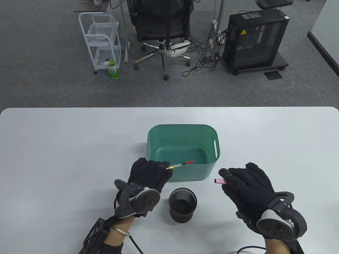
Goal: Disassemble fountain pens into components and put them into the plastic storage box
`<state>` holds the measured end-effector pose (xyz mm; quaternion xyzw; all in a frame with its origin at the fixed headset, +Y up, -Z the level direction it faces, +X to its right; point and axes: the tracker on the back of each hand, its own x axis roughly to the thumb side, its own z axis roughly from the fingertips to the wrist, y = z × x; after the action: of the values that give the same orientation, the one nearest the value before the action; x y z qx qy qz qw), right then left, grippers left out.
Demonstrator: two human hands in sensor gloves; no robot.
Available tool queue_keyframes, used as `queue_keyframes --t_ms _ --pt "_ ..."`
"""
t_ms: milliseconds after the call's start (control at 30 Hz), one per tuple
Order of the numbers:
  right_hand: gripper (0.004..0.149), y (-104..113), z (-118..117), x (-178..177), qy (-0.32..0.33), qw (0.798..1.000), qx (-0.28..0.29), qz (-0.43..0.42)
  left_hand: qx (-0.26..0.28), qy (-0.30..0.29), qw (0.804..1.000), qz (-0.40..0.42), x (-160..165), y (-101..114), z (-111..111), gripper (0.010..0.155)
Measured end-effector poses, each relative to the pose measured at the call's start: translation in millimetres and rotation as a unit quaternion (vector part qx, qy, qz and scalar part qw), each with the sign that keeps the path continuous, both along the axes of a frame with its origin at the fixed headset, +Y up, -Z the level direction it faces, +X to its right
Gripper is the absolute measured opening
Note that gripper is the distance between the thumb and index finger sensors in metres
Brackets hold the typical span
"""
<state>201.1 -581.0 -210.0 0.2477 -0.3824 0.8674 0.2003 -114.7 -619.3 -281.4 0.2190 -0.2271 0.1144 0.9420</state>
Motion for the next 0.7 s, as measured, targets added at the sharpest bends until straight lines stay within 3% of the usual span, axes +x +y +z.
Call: queue_keyframes --t_ms 400,700 --pt "0.044 0.7 0.4 0.8 0.004 1.0 0.0 -0.007 -0.097 0.059 0.994 0.01 6.4 -9.1 -63.7 0.045" --pt "0.044 1.0 0.4 1.9 0.005 1.0 -0.002 -0.008 -0.132 0.068 0.989 -0.005 15.3 -25.0 -82.8 0.045"
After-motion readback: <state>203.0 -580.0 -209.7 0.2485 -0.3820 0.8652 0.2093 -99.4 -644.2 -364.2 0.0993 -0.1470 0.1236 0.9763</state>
